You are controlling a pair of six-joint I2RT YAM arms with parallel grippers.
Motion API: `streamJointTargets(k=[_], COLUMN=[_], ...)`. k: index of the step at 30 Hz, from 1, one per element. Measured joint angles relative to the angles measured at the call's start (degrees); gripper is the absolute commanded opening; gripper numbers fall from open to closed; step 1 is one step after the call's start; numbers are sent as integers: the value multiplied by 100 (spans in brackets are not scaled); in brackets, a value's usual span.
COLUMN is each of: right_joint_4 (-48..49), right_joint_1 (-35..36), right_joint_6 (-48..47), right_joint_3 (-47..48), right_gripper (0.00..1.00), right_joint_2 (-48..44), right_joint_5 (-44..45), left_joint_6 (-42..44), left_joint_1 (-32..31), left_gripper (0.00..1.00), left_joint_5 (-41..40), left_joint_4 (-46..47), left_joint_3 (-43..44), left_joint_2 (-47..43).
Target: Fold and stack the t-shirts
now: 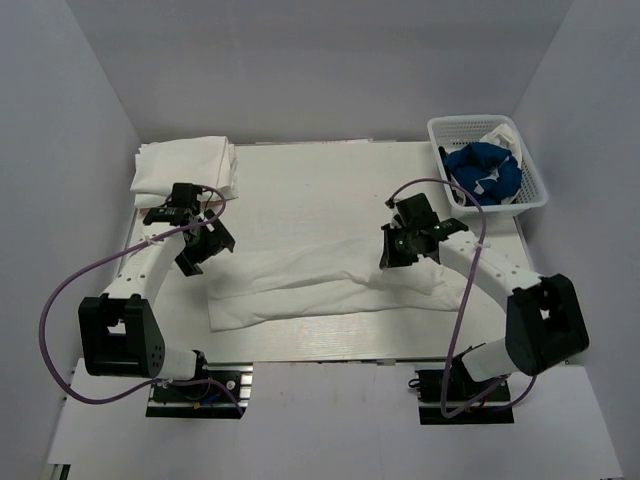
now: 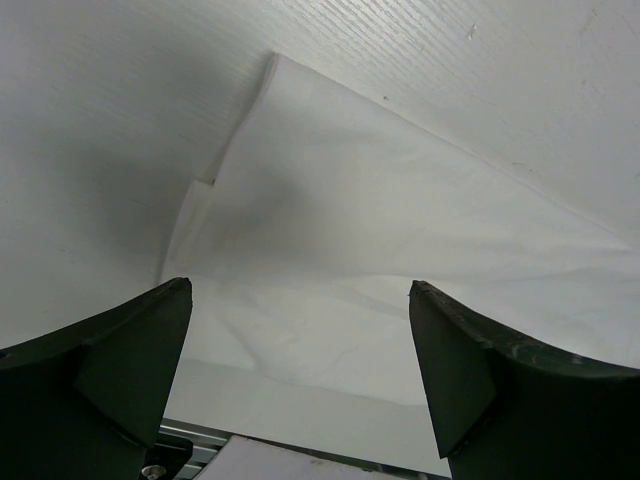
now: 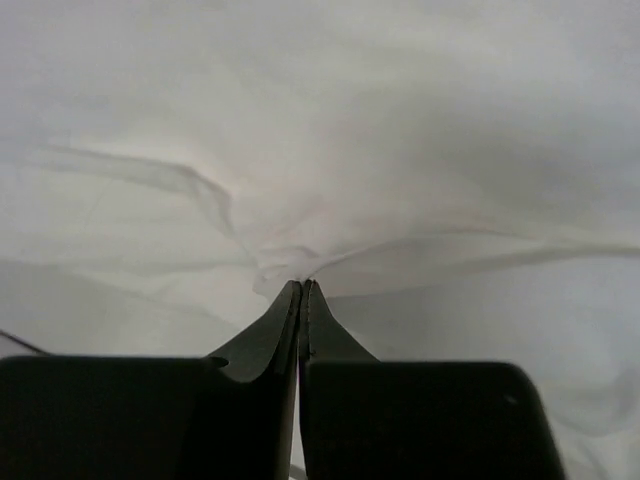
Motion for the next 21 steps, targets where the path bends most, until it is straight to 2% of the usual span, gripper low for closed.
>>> streamJointTargets(k=[3,4,7,8,9,10,11,12,13,14,15,21], right_joint_4=[-212,-258,-452,-470,-522,-566,-592,-675,-715,-769,-859,-1137], right_joint_1=[31,35,37,37,35,37,37,37,39,44,50,61], right_joint_6=[199,264,446,509,562,629,664,684,710,739,745,682], right_joint_3=[-269,-402,-802,-953,-1110,-1231,-1386,-1513,-1626,-1746,-1821,-1506], right_gripper=[0,5,9,15,27,34,34,40,56,64,90,90], right_joint_2=[-444,-562,-824,-905,-994,-1071,-1167,-1268,-1366,-1497,-1628,-2199], right_joint_5=[-280,-337,-479,-553,-610,-667,-739,-798,-859,-909,-927,-658], left_joint_6=[0,0,0,0,0,0,0,0,0,0,0,9], left_joint_1=[0,0,0,0,0,0,0,0,0,0,0,0], left_gripper=[99,99,99,99,99,99,99,99,99,99,99,99], left_joint_5=[17,26,52,61,70,79,83,90,98,101,107,142], left_joint_4=[24,31,59,66,63,66,66,61,59,61,59,59], left_joint_3=[-4,-7,-9,-9,-11,-11,-11,-11,-11,-11,-11,-11], left_joint_2=[0,0,0,0,2,7,11,15,24,31,39,122])
